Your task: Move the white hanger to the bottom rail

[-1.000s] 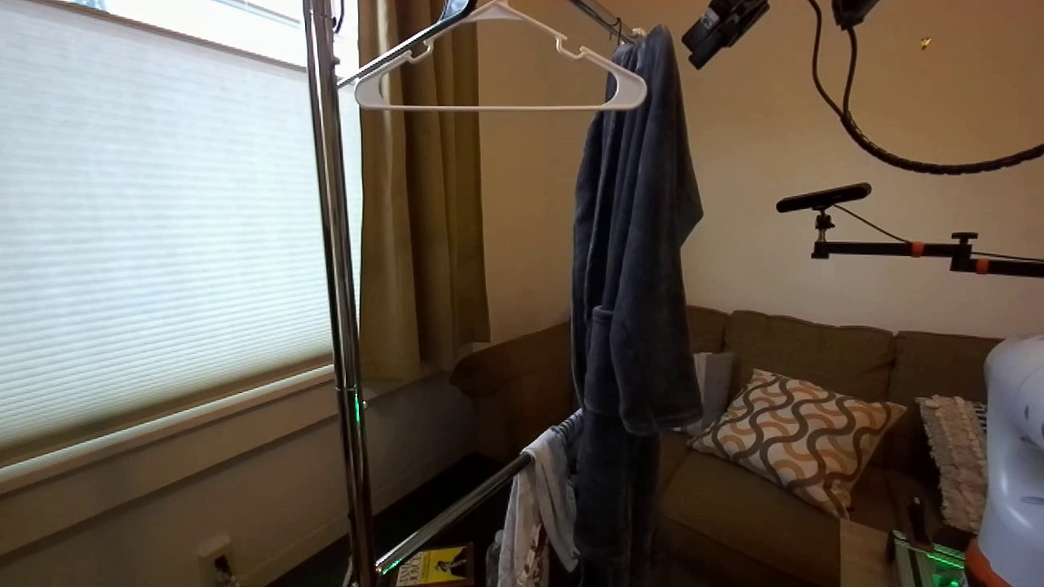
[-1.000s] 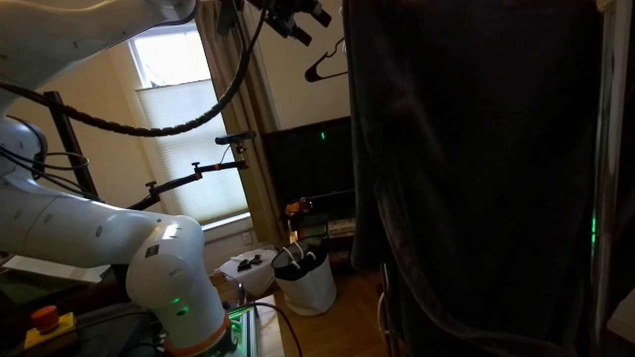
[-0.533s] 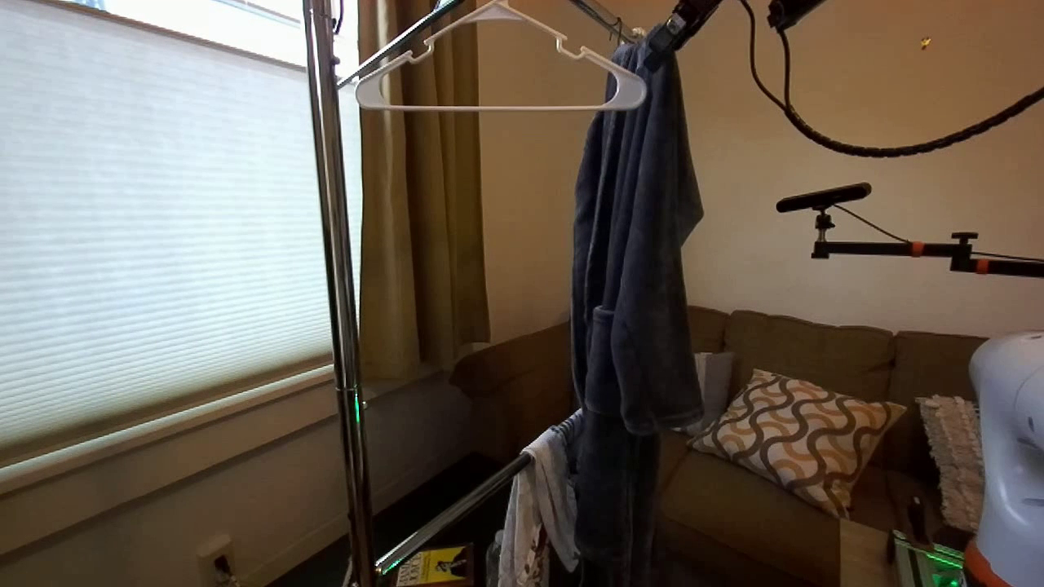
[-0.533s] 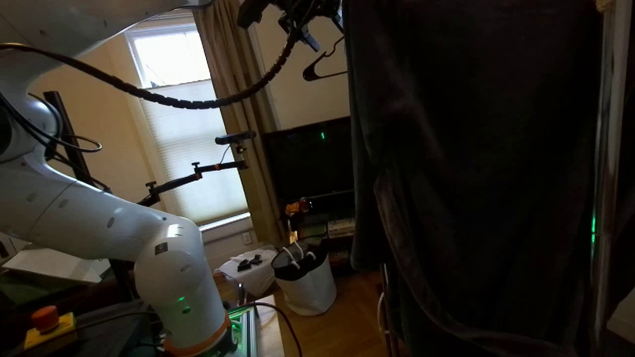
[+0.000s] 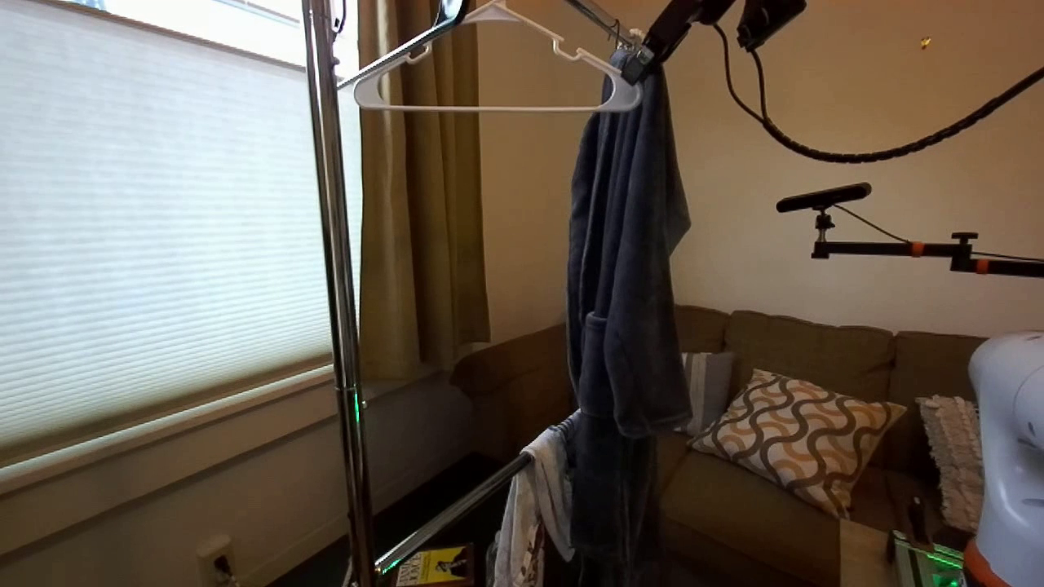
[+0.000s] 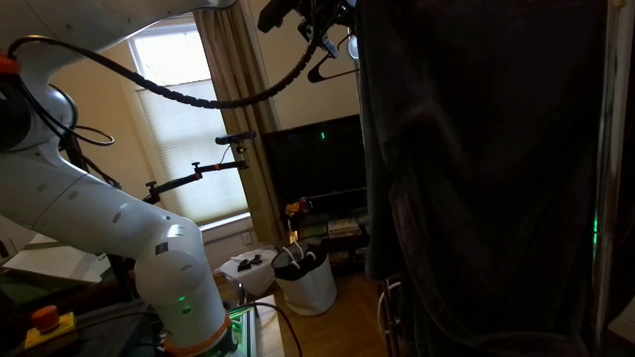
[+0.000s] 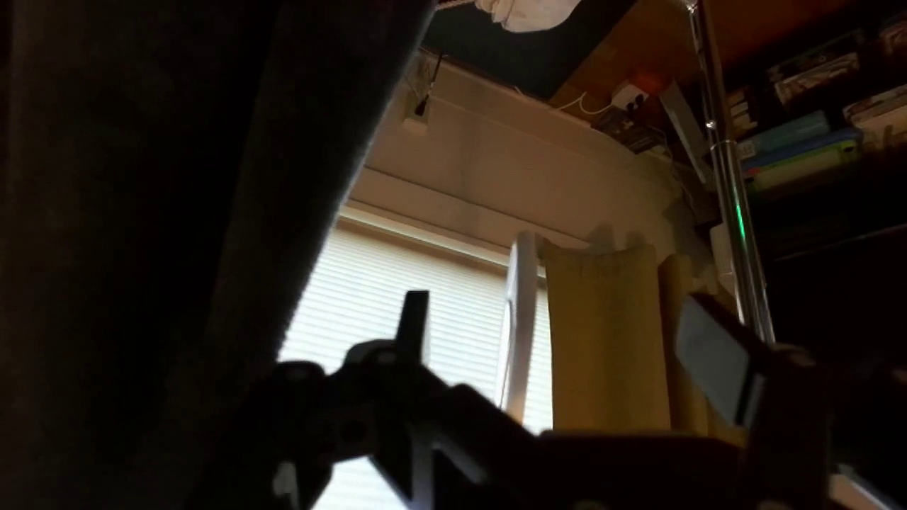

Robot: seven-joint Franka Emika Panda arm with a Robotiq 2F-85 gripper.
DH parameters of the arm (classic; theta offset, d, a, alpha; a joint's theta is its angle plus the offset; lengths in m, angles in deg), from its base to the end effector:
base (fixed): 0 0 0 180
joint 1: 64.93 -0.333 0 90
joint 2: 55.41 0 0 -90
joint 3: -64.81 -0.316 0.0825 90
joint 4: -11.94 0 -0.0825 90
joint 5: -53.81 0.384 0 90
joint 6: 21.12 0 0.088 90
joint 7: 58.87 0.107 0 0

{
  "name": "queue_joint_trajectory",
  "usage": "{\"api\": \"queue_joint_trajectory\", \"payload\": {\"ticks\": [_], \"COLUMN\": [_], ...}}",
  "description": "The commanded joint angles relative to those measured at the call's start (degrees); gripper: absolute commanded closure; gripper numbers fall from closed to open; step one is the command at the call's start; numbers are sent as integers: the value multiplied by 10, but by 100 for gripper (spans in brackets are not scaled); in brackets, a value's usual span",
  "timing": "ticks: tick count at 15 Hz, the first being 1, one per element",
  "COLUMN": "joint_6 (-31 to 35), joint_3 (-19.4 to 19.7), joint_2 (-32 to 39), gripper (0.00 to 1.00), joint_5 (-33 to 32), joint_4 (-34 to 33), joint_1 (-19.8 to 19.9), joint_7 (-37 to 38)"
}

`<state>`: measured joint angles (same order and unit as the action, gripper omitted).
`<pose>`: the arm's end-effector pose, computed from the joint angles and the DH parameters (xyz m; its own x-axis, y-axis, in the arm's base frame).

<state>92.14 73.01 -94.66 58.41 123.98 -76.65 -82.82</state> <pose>0.3469 -0.0044 0.7951 0.6564 0.3811 0.6511 0.4176 -0.9023 0.1072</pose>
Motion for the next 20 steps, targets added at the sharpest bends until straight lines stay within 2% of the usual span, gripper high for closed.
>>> {"api": "queue_joint_trajectory", "payload": {"ticks": [1,7,9,12,16,17,20], "joint_6": [-9,-5,-6,2,73,73,-4], "joint_3": [3,3,4,7,1,2,4], "joint_2": [15,14,8,-19,-82,-96,-133], "gripper": [42,89,100,98,98,98,98], "joint_5": [6,10,16,41,66,67,64], "joint_4": [-8,-1,0,5,20,26,70], "joint_1": [8,13,11,3,2,-2,-8], "joint_7": [-18,-24,-22,-26,-16,-20,-14]}}
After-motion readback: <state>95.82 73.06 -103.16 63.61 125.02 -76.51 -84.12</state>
